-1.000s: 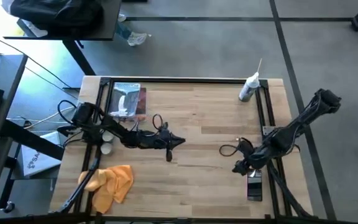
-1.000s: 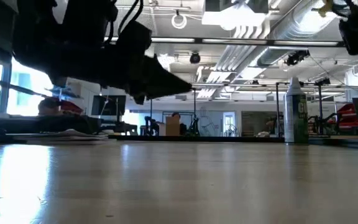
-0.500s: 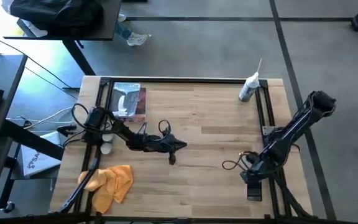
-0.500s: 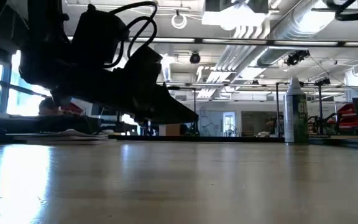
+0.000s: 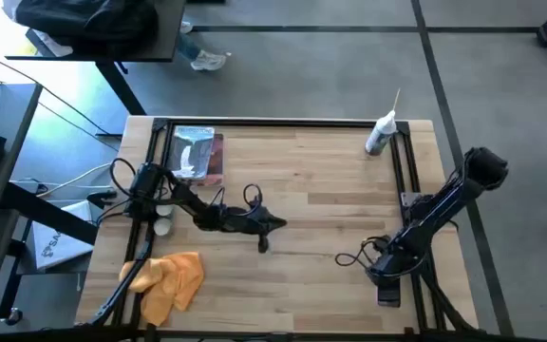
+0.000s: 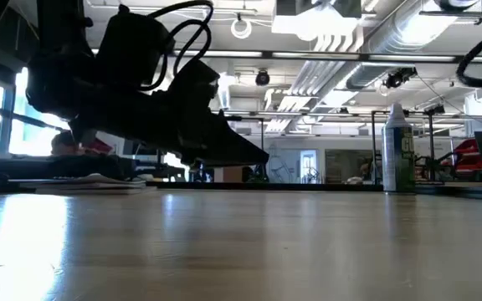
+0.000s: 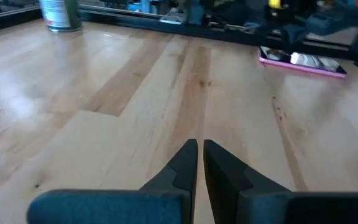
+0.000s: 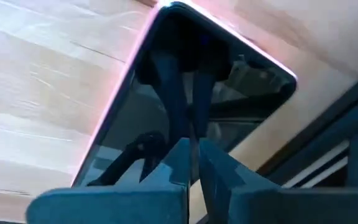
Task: Apply microfiber cloth
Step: Spray the cellphone on the front and back using the spray bottle
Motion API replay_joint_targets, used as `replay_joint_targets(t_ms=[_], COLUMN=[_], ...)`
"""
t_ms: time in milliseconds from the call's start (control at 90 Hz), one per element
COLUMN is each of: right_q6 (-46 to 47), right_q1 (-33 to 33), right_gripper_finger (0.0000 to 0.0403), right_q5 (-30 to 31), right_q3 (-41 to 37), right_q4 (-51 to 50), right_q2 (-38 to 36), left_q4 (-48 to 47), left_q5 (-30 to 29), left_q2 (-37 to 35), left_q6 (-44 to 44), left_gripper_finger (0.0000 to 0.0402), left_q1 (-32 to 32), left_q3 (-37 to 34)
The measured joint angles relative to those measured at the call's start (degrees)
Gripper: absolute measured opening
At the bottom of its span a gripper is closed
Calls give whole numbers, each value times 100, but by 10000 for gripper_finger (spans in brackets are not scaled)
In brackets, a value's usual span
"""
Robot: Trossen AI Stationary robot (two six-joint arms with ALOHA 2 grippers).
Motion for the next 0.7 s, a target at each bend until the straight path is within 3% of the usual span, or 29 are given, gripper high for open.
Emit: replay_joint_targets(t_ms=[67,244,400,578,700], right_q6=[-214,-1386,-2689,-4827,-6254], right_q1=[-250,-1041,-1608,-1797,-1758], right_gripper_finger=[0,0,0,0,0], right_q5=[266,1882,2525,3433,3791], right_q3=[0,274,506,1416,2018], right_q4=[233,286,274,387,-191], right_q2=[18,2,8,-62,-53], left_q4=[0,0,1,-1,-9], left_q5=[13,-8,271,457,535], left_q2=[0,0,0,0,0], left_q6=[24,18,70,-48,243], left_gripper_finger=[10,10,10,10,10], left_q1=[-11,-11,-11,-43,-128], left_q3=[0,0,2,2,104])
